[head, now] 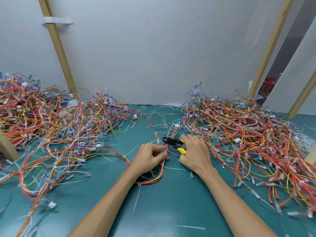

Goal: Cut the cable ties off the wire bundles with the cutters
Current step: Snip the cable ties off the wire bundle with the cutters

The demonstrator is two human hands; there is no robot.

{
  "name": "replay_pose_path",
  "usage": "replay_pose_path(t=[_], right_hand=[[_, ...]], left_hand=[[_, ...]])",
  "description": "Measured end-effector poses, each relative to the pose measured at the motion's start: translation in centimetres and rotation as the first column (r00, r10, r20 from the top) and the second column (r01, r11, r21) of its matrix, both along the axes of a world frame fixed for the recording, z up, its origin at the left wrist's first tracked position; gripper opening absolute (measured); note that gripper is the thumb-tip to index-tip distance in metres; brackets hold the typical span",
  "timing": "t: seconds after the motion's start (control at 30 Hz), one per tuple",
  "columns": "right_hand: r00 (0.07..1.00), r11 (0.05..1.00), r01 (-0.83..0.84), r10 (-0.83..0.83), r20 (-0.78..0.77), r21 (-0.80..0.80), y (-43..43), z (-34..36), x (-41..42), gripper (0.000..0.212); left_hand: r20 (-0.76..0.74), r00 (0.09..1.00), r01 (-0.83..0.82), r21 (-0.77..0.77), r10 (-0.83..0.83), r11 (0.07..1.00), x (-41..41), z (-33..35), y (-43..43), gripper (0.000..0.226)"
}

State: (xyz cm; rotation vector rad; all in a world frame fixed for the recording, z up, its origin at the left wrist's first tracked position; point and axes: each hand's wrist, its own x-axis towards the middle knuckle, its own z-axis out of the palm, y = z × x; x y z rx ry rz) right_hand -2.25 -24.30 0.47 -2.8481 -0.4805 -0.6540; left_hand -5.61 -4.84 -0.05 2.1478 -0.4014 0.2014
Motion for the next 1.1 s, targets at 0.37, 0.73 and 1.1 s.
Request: replay_pose_path(t=[0.37,0.73,1.1], right_hand=[[0.997,0.999,0.029,-0.027,-0.070,0.021,-0.1,0.2,0.4,0.023],[0.998,1.000,0.000,0.000,-0.058,0.005,-0.2,0.4,3.8,0.021],[0.997,0.998,-0.058,0.058,-0.050,0.012,-0.3,-0.1,4.0,0.026]], left_hand=[[0.013,1.000,0.002,0.046,-0.003,0.999,0.7,0.1,0.2,0.023],[-0.054,0.995,-0.079,0.039,0.081,0.996,4.2,0.7,0.3,0.013],[-0.022,0.997,-0.071,0.015,0.071,0.997,3.6,0.5,0.0,0.021]])
